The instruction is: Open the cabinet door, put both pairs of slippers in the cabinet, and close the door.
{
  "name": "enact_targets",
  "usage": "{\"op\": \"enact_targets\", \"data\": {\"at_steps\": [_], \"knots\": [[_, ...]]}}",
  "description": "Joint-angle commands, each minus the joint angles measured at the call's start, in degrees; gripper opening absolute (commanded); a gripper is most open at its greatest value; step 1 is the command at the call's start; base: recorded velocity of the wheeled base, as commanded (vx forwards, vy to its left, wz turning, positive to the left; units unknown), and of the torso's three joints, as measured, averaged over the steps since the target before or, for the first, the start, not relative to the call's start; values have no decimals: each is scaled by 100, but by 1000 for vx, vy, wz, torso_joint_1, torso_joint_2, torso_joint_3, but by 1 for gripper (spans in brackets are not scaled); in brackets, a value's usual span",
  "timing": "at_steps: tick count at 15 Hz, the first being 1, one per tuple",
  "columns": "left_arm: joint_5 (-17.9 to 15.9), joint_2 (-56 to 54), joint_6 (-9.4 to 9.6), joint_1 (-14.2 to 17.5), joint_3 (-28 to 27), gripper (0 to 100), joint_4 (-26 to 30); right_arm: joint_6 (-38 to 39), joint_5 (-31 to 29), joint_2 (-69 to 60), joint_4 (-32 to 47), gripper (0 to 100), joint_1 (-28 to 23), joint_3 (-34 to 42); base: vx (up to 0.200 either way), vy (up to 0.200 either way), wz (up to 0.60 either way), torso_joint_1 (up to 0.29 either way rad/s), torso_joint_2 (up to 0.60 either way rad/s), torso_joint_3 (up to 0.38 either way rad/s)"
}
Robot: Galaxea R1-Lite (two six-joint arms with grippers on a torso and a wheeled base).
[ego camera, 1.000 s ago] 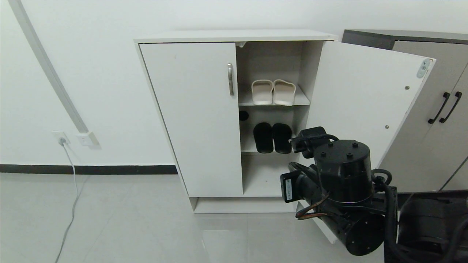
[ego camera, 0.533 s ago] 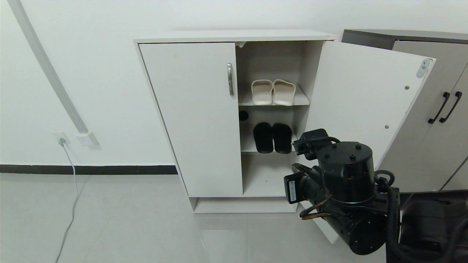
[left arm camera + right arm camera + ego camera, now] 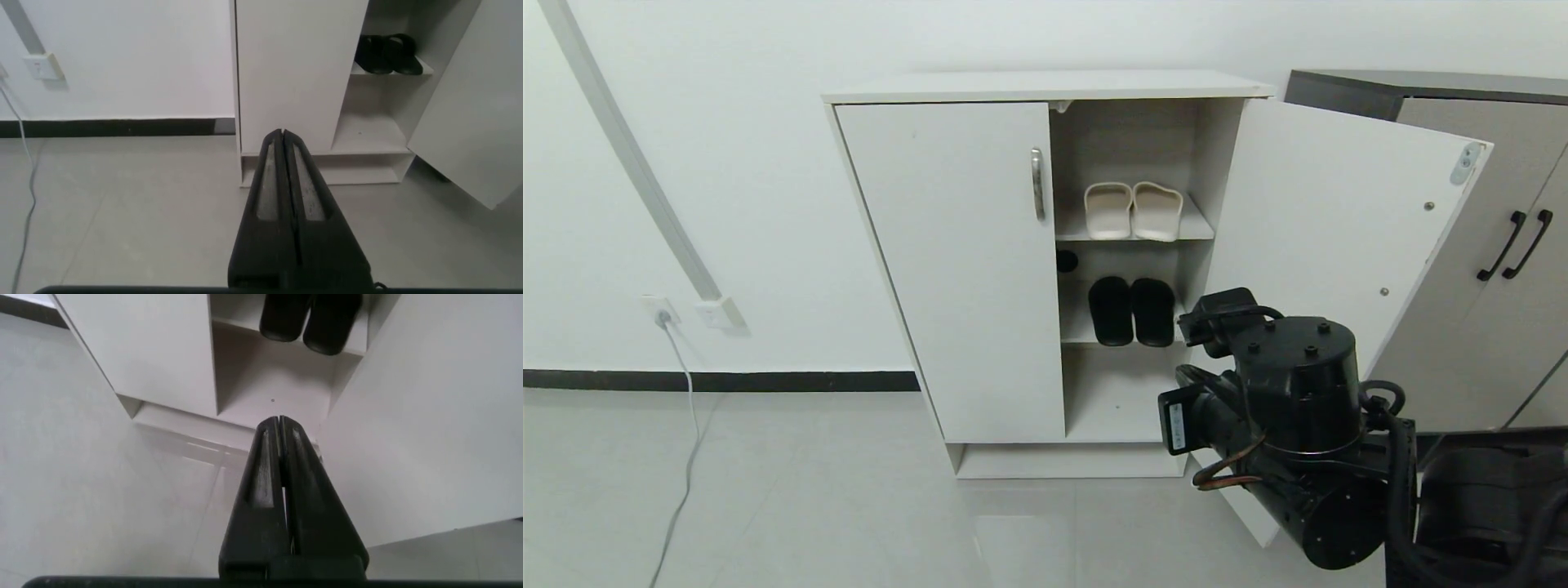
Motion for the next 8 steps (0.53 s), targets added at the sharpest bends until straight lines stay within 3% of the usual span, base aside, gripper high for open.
{"op": "enact_targets", "data": {"at_steps": [1, 8], "knots": [[1, 7, -4, 1, 2, 0, 11, -1, -1, 16, 13, 0, -5, 1, 0, 0, 0, -7, -61, -330], [1, 7, -4, 1, 2, 0, 11, -1, -1, 25, 22, 0, -5, 1, 0, 0, 0, 64, -461, -366]]}}
